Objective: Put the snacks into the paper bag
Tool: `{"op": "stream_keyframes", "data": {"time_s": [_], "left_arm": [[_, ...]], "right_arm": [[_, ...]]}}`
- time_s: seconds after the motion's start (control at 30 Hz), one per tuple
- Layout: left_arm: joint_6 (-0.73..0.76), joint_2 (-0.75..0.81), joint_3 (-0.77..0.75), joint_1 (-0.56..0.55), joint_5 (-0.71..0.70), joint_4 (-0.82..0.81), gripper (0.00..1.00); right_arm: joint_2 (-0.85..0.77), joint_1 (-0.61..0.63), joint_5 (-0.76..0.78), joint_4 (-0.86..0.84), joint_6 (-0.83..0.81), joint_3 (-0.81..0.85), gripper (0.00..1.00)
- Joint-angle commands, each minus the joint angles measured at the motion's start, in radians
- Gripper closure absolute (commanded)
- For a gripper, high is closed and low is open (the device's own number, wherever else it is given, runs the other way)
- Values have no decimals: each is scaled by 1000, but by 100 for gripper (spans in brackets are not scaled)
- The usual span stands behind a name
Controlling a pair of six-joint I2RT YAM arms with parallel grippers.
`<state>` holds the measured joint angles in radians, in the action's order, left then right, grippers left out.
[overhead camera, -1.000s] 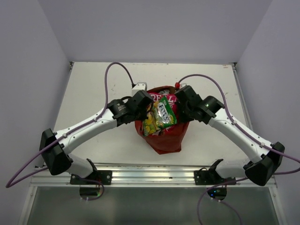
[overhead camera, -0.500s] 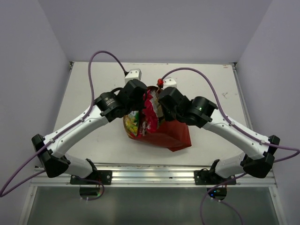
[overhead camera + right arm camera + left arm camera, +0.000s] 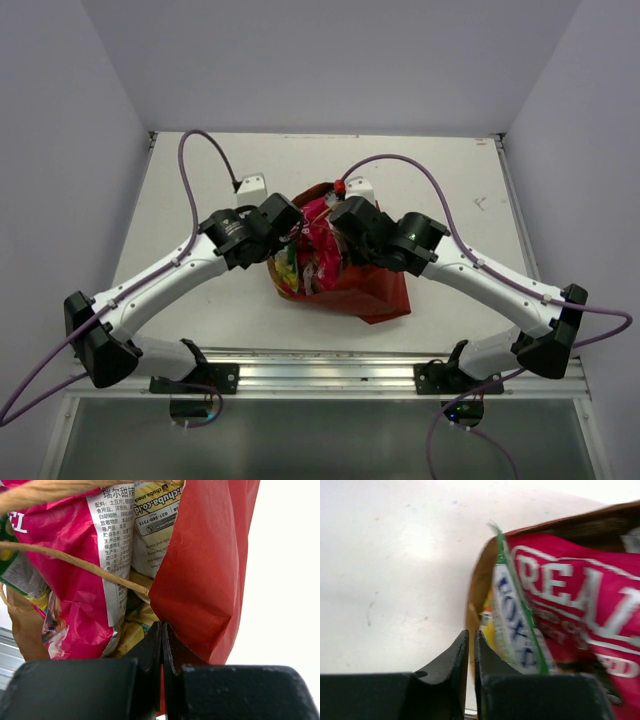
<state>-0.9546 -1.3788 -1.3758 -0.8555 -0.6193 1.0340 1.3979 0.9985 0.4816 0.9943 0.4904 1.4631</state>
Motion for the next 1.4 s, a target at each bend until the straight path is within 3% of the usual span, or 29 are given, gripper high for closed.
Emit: {"op": "stream_keyframes", "data": {"time_s": [0.0, 0.2, 0.3, 0.4, 0.43, 0.57, 0.67, 0.8, 1.13, 1.23, 1.37], "left_arm": [[-177, 145, 225, 79, -41, 18, 75], [-78, 259, 455, 193, 171, -279, 68], [-29, 279, 516, 196, 255, -438, 68], [-9, 284, 546, 196, 295, -535, 48], [-1, 287, 555, 197, 306, -581, 37], [7, 287, 583, 199, 346, -638, 29], [10, 268, 595, 211, 366, -655, 30], [1, 283, 590, 214, 371, -643, 46], [20, 219, 632, 214, 426, -732, 47], [27, 190, 639, 214, 431, -749, 55], [30, 198, 646, 216, 417, -755, 76]], "right_arm": [[-33, -6, 52, 55, 28, 3, 100], [-42, -5, 58, 66, 31, 0, 100], [-42, -6, 58, 66, 31, -1, 100], [-42, -6, 60, 66, 33, -1, 100], [-43, -5, 61, 69, 34, -1, 100], [-48, -6, 71, 75, 34, -3, 100], [-53, -5, 72, 73, 36, -6, 100], [-53, -6, 75, 79, 37, -7, 100], [-62, -5, 80, 81, 43, -10, 100], [-71, -6, 81, 86, 47, -14, 100], [-76, -6, 89, 92, 50, -18, 100]]}}
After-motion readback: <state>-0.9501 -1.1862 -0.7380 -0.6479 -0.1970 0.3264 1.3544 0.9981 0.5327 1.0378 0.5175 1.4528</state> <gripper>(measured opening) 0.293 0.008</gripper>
